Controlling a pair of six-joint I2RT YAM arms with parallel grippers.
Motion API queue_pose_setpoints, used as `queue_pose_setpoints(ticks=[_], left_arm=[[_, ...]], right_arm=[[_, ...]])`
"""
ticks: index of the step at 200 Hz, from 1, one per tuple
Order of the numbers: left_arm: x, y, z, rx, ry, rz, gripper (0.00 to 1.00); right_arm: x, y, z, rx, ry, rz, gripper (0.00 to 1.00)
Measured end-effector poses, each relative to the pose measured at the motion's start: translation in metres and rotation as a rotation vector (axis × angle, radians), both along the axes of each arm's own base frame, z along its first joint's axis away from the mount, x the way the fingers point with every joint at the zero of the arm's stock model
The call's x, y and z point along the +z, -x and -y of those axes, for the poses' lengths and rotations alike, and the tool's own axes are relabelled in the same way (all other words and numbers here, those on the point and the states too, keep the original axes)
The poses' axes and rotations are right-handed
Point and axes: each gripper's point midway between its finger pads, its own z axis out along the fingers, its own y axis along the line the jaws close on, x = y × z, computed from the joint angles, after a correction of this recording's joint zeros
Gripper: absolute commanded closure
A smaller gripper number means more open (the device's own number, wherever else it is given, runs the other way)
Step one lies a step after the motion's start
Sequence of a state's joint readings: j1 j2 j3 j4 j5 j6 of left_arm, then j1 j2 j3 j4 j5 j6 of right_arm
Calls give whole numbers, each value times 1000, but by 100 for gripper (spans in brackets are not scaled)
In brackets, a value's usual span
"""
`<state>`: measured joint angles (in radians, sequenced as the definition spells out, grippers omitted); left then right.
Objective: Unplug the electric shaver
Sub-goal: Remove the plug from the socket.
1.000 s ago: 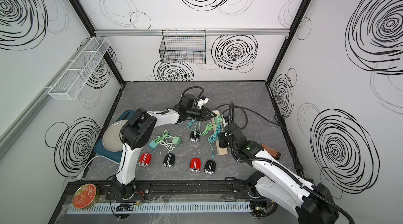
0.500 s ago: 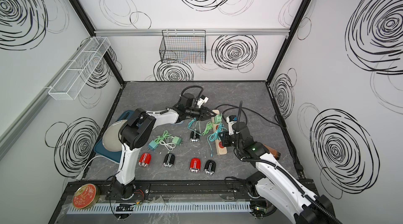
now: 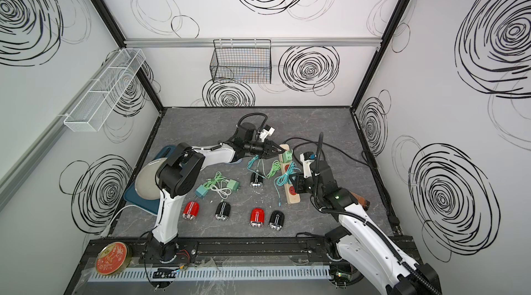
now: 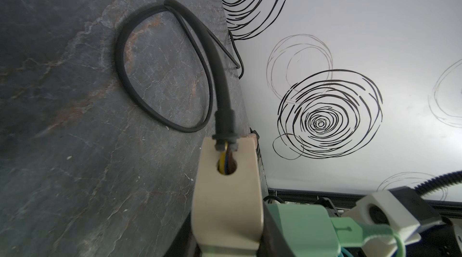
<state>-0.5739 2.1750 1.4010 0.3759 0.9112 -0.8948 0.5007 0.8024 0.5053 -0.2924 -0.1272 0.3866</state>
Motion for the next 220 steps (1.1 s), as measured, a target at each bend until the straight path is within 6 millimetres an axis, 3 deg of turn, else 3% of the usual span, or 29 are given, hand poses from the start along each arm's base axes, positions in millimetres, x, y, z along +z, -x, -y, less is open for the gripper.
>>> queue_pose_setpoints(ticks=[55,86,134,220], left_arm=[[-3,1,-1,-3,-12,-6,82],[-3,1,-1,-4,-12,0,82],[-1,2,-1,-12,-7,0,82],[4,3,3,-25,-1,44,83]], right_arm=[[1,3,-6,-18,225,63,92],[1,2,-7,-33,270,70,92],[8,4,-8,-27,220,69,92],[21,7,12,-48,-54,8,91]])
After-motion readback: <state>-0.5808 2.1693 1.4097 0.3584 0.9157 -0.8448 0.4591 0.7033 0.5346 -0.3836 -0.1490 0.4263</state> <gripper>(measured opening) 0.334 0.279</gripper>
